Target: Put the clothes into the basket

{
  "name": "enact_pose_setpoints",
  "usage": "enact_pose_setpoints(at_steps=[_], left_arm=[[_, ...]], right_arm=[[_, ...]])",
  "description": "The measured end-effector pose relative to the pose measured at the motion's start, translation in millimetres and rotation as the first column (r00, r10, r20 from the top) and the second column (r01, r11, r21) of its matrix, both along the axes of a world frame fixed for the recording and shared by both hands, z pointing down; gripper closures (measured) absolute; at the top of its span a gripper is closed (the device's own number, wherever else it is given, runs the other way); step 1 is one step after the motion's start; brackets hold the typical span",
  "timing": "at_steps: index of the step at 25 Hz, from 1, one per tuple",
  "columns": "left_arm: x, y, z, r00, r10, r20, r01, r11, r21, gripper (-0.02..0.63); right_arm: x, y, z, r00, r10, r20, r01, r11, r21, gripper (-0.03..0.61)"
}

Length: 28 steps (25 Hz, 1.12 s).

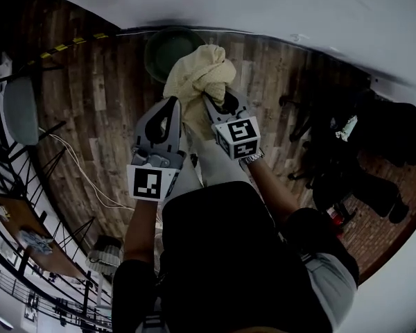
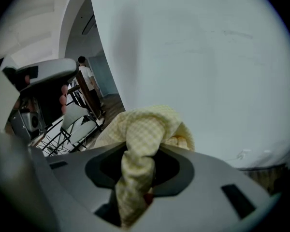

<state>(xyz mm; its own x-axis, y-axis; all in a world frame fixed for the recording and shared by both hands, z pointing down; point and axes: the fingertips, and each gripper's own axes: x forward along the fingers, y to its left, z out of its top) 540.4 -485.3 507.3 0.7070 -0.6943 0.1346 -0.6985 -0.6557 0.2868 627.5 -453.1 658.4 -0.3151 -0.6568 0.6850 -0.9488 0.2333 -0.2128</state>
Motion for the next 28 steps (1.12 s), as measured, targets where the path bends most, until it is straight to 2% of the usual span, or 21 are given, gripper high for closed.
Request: enact_pose_setpoints(at_steps=[3, 7, 12, 19, 28], left_arm=[[3.7, -5.4, 28.6, 0.999, 0.035, 0.019, -0.034, 0.999, -0.031, 0.6], [7.7, -16.6, 62.1, 0.997, 0.062, 0.037, -0.061, 0.998, -0.033, 0.6], [-6.9, -38.6, 100.0, 0.999, 0.025, 0.032, -0.024, 0.999, -0.024, 0.601], [-28.0, -43.8, 149.2, 1.0, -0.015, 0.025, 0.017, 0.997, -0.07, 0.6], [-28.4, -30.4, 180.9, 1.0, 0.023, 0.016, -0.021, 0.991, -0.131, 0.6]], right_arm=[[-3.8, -5.8, 32.4, 1.0, 0.013, -0.006, -0.013, 0.999, -0.029, 0.426], [-7.5, -8.9, 74.9, 0.999, 0.035, 0.0, -0.035, 0.996, -0.083, 0.426], [-18.3, -21.1, 119.5, 0.999, -0.012, -0.039, 0.009, 0.996, -0.093, 0.425], [-25.7, -39.2, 167.8, 0.996, -0.041, -0.08, 0.033, 0.994, -0.1, 0.423], [-32.9, -79.7, 231.9, 0.991, -0.035, -0.129, 0.019, 0.992, -0.122, 0.422]])
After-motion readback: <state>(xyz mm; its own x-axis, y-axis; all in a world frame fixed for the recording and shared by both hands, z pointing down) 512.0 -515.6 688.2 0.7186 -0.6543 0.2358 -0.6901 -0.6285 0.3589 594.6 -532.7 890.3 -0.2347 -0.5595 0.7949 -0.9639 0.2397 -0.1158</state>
